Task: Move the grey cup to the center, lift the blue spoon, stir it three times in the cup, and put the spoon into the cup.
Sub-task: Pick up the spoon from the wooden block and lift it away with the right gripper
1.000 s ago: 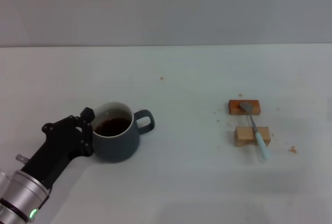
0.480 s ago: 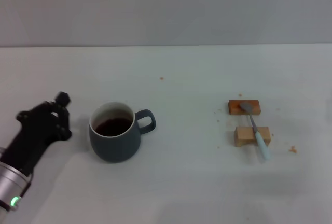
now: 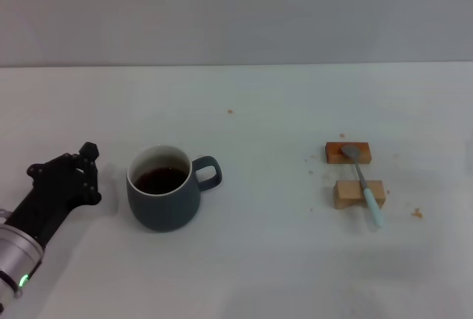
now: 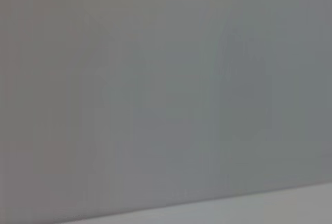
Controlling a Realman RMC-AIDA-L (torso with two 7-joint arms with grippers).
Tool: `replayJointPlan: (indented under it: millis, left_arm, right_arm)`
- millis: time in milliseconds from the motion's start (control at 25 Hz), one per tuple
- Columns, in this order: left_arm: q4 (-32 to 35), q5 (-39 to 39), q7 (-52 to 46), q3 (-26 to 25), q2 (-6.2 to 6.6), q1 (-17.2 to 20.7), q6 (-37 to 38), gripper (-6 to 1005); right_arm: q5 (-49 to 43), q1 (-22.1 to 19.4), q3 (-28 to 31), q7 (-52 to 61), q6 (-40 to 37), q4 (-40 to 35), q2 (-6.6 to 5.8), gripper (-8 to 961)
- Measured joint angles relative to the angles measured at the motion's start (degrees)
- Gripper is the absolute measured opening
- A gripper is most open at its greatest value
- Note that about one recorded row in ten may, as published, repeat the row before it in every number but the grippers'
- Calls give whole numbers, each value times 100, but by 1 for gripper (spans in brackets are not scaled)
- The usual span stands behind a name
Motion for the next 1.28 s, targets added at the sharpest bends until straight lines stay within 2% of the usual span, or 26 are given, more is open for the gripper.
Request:
replayJointPlan:
  millis: [80, 240, 440, 840, 1120, 1200, 1240, 1280]
  left_arm:
    - [-10, 6, 11, 22, 0, -8, -53, -2]
    - [-131, 15, -3, 500, -3, 1, -115, -2]
    - [-284, 12, -68, 829, 0, 44, -112, -2]
    - [-423, 8, -335, 1151, 11, 106, -33, -2]
    - [-477, -21, -334, 1090, 20, 169, -40, -2]
    - [-445, -37, -328, 898, 28, 175, -81, -2]
    - [-417, -35, -326, 484, 33, 206, -146, -2]
    - [-417, -35, -326, 484, 33, 206, -146, -2]
  right_arm:
    - [-5, -2, 2, 1, 0, 1, -6, 388]
    - [-43, -2, 18, 2, 0, 1, -7, 387]
    - [-63, -12, 22, 4, 0, 14, -3, 387]
    - [-63, -52, 28, 6, 0, 58, -6, 389]
    - [-63, -54, 28, 6, 0, 58, -8, 388]
    - [-63, -50, 27, 6, 0, 58, -8, 388]
    - [-63, -41, 12, 6, 0, 57, -8, 388]
    - [-63, -41, 12, 6, 0, 57, -8, 388]
